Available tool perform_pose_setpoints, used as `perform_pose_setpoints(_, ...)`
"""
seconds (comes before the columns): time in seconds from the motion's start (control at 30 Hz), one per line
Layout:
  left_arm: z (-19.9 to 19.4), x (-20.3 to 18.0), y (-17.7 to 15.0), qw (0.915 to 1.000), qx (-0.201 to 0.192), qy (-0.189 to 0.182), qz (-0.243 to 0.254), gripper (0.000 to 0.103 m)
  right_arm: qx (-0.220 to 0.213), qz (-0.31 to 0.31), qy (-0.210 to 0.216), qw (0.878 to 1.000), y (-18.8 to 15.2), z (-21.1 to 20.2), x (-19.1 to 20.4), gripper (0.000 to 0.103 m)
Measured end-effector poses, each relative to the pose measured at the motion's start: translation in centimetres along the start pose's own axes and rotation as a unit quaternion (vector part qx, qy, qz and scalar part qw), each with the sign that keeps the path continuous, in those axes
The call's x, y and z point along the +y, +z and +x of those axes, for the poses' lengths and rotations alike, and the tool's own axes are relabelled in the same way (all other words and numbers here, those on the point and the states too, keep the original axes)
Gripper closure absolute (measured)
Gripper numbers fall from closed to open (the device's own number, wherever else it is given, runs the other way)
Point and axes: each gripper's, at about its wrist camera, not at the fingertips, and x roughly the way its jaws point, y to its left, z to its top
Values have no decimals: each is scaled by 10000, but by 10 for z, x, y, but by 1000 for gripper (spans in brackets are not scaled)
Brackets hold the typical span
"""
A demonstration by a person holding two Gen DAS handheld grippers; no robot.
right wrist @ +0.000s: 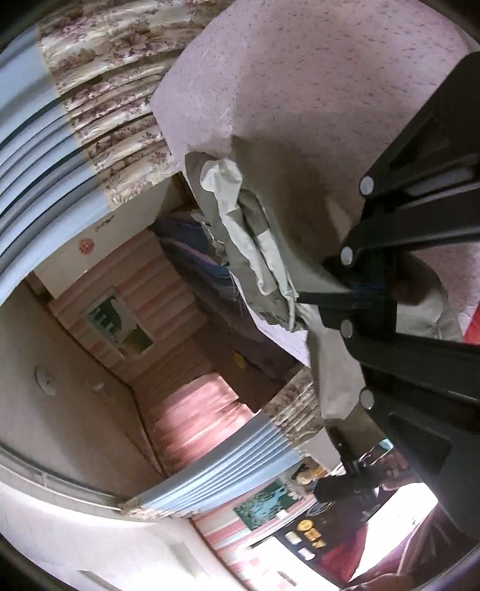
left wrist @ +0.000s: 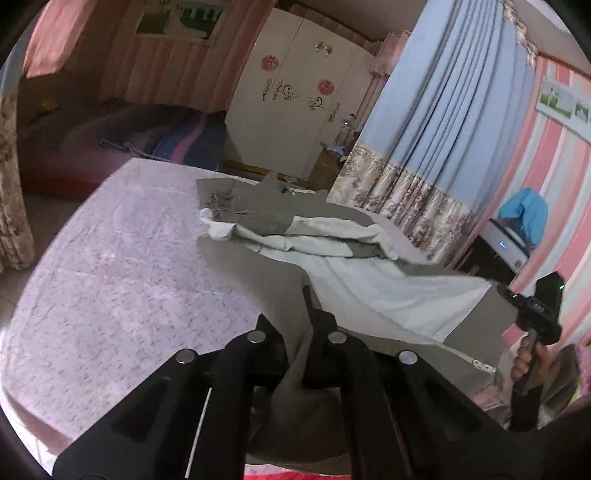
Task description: Fold large clothes
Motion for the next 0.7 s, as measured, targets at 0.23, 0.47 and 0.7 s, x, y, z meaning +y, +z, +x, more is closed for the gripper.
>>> perform_pose_setpoints(0.23, 36, -4, 71, 9993, -301, 126, 186, 100, -439, -486, -466, 9968, 61, 38, 12, 102)
perform_pose_setpoints(0.47, 125, 11, 183, 9970, -343, 617, 332, 99, -611, -977, -1089, 9873, 168, 118, 11, 102)
perform_pose_setpoints(0.7, 279, 43, 254, 9853, 386, 1544, 624, 92, 447, -903, -2239, 9694, 261, 281, -55, 101)
